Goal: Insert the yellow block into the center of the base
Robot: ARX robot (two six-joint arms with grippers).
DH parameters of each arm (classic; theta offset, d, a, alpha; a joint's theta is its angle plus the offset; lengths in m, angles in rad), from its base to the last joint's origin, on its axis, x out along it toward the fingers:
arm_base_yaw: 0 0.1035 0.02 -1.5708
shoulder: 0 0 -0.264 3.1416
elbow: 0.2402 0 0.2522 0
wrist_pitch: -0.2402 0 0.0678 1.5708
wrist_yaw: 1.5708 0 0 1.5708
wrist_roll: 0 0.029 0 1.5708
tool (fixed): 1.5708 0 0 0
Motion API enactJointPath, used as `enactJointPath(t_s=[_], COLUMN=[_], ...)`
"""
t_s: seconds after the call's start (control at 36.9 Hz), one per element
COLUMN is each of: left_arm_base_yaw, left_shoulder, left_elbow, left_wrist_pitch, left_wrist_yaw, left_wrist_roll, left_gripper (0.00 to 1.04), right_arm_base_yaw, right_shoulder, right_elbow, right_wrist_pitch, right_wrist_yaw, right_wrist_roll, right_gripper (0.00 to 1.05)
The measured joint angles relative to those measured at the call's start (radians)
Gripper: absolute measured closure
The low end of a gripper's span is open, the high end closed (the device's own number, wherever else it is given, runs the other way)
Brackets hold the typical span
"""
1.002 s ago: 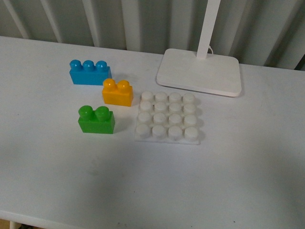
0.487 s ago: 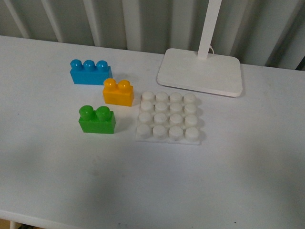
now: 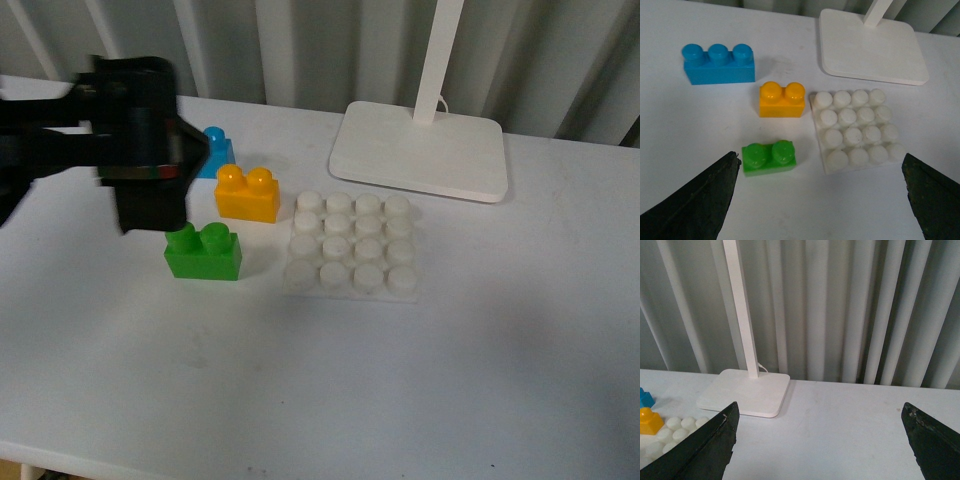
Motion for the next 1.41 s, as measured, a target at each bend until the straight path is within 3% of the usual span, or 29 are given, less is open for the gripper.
enactJointPath(t_s=[0.22, 0.43, 0.76, 1.41], left_arm_base_yaw=[-0.073, -0.102, -0.075, -0.027], left_shoulder=[0.328, 0.48, 0.625, 0.744], left_elbow=[0.216, 0.334, 0.478, 0.624], left_wrist_pitch=[0.017, 0.004, -0.064, -0.147], left_wrist_yaw=[-0.035, -0.066, -0.136, -0.174], left_wrist_roll=[-0.006, -0.005, 0.072, 0.098], left_gripper=[0.06, 0.06, 0.06, 0.06], right_arm_base_yaw=[0.0, 0.0, 0.0, 0.0], right_shoulder=[0.0, 0.0, 0.0, 0.0], right_elbow=[0.0, 0.0, 0.0, 0.0], right_wrist_pitch=[0.0, 0.0, 0.0, 0.0], right_wrist_yaw=[0.0, 0.0, 0.0, 0.0], right_wrist_roll=[0.0, 0.0, 0.0, 0.0], right_gripper=[0.09, 0.09, 0.09, 0.09])
